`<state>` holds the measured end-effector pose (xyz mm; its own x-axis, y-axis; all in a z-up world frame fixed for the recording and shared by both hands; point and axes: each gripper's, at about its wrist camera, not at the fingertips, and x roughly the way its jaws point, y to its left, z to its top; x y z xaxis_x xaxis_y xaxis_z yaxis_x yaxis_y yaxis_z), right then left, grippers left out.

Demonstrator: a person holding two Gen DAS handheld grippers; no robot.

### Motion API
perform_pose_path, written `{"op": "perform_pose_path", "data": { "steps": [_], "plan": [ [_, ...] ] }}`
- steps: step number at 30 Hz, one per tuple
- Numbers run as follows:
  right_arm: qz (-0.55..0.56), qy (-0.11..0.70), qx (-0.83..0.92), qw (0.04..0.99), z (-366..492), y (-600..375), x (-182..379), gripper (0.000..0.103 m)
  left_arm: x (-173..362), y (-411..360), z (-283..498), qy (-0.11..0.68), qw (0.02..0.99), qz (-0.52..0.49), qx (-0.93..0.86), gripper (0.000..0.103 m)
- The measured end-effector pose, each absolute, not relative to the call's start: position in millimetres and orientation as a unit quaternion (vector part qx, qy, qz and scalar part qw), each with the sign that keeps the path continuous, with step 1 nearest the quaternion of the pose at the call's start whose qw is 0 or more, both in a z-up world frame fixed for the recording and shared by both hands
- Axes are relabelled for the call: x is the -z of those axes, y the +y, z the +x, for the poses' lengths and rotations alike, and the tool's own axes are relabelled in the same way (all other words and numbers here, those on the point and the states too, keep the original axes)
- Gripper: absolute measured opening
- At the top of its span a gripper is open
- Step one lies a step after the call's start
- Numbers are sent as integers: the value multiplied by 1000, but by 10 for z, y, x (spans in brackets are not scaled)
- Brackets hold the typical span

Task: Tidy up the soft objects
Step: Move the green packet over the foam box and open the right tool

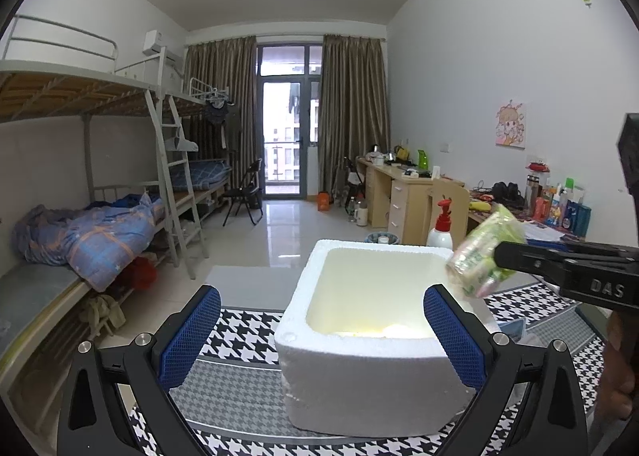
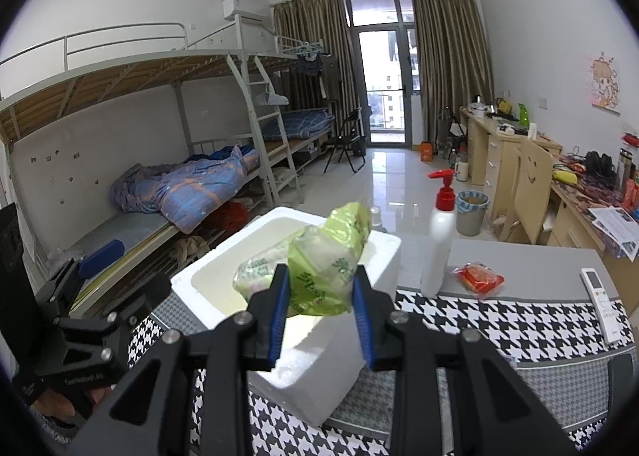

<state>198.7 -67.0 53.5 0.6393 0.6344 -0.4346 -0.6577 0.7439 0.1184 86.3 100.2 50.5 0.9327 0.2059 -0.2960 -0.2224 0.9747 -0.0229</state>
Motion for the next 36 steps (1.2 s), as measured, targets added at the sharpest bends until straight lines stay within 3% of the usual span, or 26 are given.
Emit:
{"op": "perform_pose_path", "data": {
  "steps": [36],
  "plan": [
    [-44,268,-369,889,2167,-213,-455,35,-161,1158,657,173,981,-46,-74,102]
  ]
}}
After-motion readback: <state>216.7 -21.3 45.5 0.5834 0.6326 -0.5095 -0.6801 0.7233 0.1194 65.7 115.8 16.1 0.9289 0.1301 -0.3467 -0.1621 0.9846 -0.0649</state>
